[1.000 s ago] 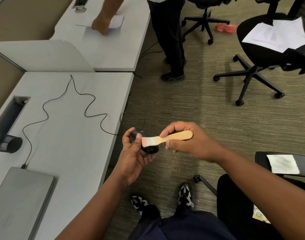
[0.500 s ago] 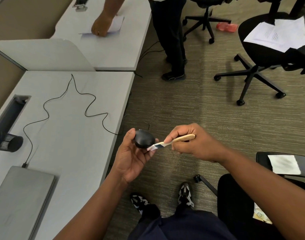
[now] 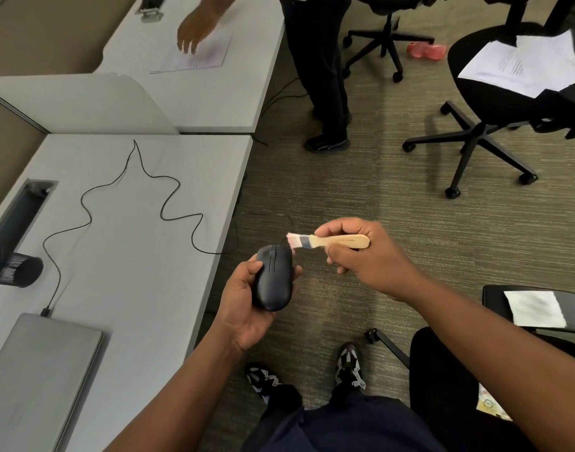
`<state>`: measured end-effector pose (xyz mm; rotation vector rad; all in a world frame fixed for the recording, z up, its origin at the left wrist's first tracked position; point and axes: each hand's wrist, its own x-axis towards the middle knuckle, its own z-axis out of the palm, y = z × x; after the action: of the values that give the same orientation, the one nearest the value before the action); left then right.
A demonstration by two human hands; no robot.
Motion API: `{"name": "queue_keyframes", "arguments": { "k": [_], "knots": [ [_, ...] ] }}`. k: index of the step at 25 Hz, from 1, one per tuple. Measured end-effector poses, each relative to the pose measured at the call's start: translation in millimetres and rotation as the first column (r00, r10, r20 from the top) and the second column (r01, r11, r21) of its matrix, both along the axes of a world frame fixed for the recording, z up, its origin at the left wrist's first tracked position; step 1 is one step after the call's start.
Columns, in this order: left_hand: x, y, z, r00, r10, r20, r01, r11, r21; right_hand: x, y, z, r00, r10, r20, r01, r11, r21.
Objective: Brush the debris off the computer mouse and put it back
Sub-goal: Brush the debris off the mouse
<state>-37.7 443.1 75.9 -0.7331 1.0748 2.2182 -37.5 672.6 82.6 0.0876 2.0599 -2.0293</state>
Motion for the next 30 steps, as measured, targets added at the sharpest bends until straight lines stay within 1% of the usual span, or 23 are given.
{"name": "queue_keyframes", "arguments": {
  "k": [2, 4, 9, 12, 14, 19, 22, 25, 26, 30],
  "knots": [
    [0, 0, 2, 1.0, -0.011, 0.015, 0.011, 1.0, 0.015, -1, -1, -1, 0.997, -0.072, -0.015, 0.073, 0.997, 0.029],
    [0, 0, 2, 0.999, 0.0, 0.033, -0.001, 1.0, 0.015, -2, -2, -2, 0.997, -0.074, -0.03, 0.076, 0.995, 0.065],
    [-2, 2, 1, 0.996, 0.063, 0.059, -0.063, 0.998, 0.01, 1, -7, -1, 0.996, 0.055, -0.068, -0.048, 0.994, 0.101],
    [-3, 1, -4, 0.99, 0.119, 0.079, -0.114, 0.991, -0.065, 2, -4, 0, 0.991, 0.109, -0.074, -0.103, 0.991, 0.088],
    [-5, 0, -6, 0.985, 0.151, 0.086, -0.142, 0.985, -0.099, 6, -5, 1, 0.984, 0.164, -0.069, -0.159, 0.985, 0.07],
    [-8, -1, -7, 0.971, 0.215, 0.107, -0.199, 0.97, -0.143, 13, -12, -1, 0.97, 0.237, -0.058, -0.235, 0.971, 0.037],
    [-11, -2, -10, 0.958, 0.258, 0.124, -0.238, 0.958, -0.159, 12, -9, 1, 0.954, 0.298, -0.019, -0.299, 0.954, -0.033],
    [-14, -2, -11, 0.956, 0.264, 0.129, -0.241, 0.956, -0.17, 10, -6, 4, 0.958, 0.286, 0.003, -0.283, 0.95, -0.132],
    [-14, -2, -11, 0.96, 0.252, 0.124, -0.229, 0.958, -0.175, 9, -5, 4, 0.961, 0.278, 0.006, -0.274, 0.951, -0.143],
    [-11, -2, -11, 0.986, 0.155, 0.068, -0.14, 0.97, -0.197, 6, -6, 1, 0.987, 0.161, 0.016, -0.159, 0.983, -0.092]
  ]
}}
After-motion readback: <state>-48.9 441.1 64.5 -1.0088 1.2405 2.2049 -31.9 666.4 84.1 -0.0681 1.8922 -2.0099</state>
